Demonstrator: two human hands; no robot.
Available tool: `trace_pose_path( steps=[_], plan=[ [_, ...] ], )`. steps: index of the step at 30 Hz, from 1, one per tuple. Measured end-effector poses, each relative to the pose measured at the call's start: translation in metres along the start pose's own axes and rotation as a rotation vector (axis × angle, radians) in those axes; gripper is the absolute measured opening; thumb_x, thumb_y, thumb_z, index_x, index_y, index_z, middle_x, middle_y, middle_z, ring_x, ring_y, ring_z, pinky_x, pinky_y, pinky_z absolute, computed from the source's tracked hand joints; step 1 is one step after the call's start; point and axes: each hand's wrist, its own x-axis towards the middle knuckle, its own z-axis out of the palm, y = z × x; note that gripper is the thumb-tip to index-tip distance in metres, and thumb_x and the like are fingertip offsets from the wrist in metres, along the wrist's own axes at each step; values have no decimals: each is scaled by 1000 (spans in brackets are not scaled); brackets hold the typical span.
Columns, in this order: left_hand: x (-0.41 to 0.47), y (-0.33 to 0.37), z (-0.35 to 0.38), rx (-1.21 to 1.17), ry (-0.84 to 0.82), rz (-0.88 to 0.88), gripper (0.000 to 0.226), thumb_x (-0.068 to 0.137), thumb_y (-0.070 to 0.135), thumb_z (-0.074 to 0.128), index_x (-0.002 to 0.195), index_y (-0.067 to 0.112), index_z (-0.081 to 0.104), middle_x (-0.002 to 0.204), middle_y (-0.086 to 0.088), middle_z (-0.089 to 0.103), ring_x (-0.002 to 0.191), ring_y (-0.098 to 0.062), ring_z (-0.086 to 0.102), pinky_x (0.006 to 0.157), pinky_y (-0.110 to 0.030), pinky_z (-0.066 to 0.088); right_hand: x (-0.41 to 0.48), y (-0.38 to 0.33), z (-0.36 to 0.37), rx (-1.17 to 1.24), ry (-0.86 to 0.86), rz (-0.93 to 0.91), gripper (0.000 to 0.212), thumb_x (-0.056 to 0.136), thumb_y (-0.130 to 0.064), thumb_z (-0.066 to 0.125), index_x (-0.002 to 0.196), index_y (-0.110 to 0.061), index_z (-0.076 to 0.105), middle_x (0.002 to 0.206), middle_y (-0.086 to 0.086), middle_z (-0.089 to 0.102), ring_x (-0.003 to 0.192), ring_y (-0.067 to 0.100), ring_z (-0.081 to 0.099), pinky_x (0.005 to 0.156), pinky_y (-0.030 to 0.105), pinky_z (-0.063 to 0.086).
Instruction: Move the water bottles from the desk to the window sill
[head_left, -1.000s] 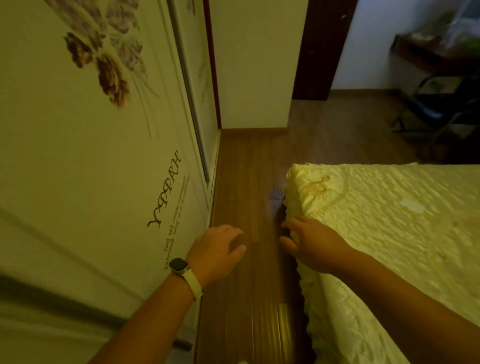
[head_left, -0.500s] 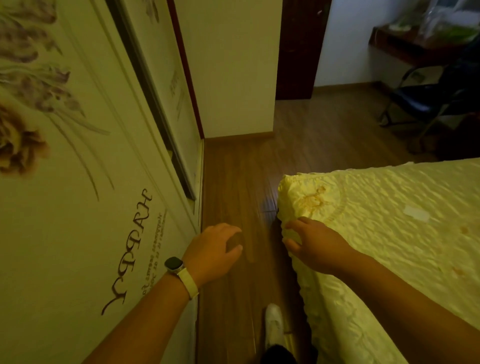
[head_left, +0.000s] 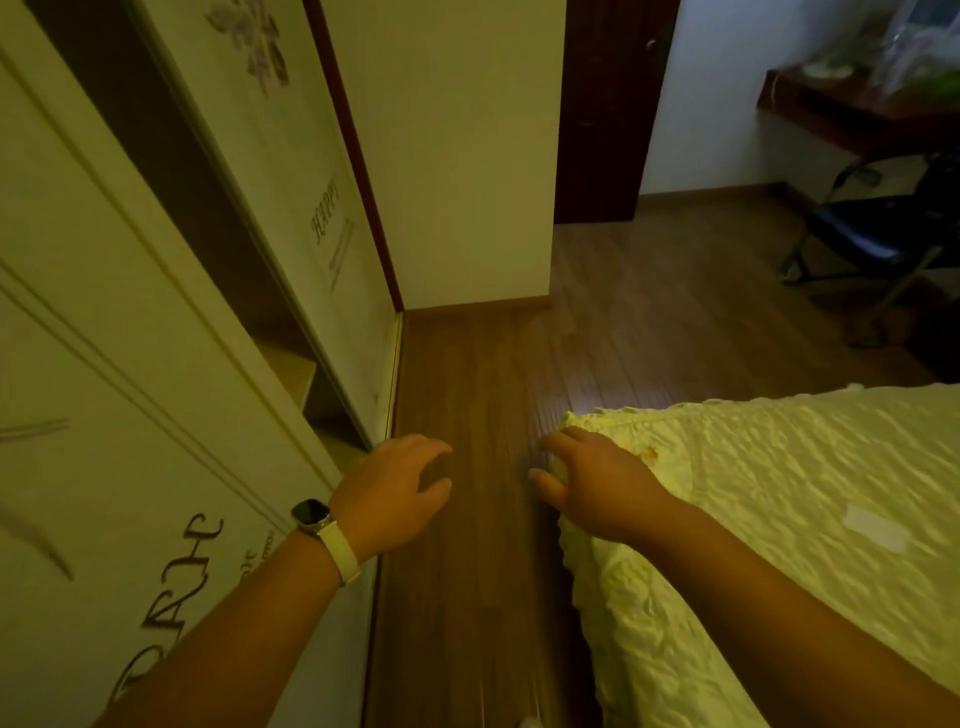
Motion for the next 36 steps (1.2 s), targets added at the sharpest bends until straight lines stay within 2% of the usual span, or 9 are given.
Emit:
trace_pose_path(
  steps=[8, 13, 17, 22, 25, 28, 36],
  plan=[
    [95, -15, -20, -17, -13, 20, 45, 97, 38, 52, 140, 29, 44, 146, 8, 45, 134, -14, 41, 110, -40, 40, 86, 28, -12, 32, 39, 36, 47, 96, -50, 48, 136, -25, 51, 132, -3, 54, 110, 17, 56, 82, 33, 49],
    [175, -37, -30, -85, -44, 59, 43, 97, 39, 52, 139, 32, 45, 146, 10, 44, 133, -14, 42, 108, -42, 42, 156, 40, -16, 26, 39, 81, 47, 95, -48, 50, 136, -24, 52, 134, -2, 55, 110, 18, 57, 88, 37, 51],
    [253, -63, -50, -115, -53, 118, 43, 96, 41, 51, 139, 33, 45, 145, 11, 45, 122, -16, 51, 103, -44, 46, 232, 42, -25, -6, 41, 121, 49, 96, -49, 48, 138, -24, 51, 138, -2, 53, 117, 20, 54, 92, 37, 50],
    [350, -94, -87, -85, -84, 168, 43, 97, 39, 49, 139, 32, 44, 146, 9, 43, 132, -14, 41, 107, -43, 42, 321, 35, -49, -44, 26, 170, 49, 96, -51, 47, 139, -27, 48, 139, -3, 51, 118, 17, 53, 92, 33, 48],
    [400, -103, -108, -61, -85, 209, 44, 98, 39, 49, 141, 32, 44, 148, 8, 42, 135, -16, 39, 109, -41, 40, 364, 35, -64, -53, 61, 205, 49, 96, -52, 48, 139, -27, 48, 139, -3, 50, 120, 17, 52, 94, 36, 50],
    [435, -109, -120, -61, -65, 244, 45, 97, 39, 50, 141, 30, 45, 148, 6, 43, 135, -17, 39, 108, -41, 40, 395, 38, -72, -69, 61, 217, 50, 96, -53, 48, 138, -26, 48, 139, -3, 51, 119, 18, 53, 94, 37, 50],
    [523, -116, -134, -38, -70, 270, 44, 98, 39, 49, 140, 29, 46, 146, 6, 45, 134, -16, 40, 107, -39, 40, 476, 72, -87, -52, 73, 239, 51, 95, -55, 47, 138, -27, 48, 138, -3, 52, 115, 17, 55, 90, 33, 50]
  ],
)
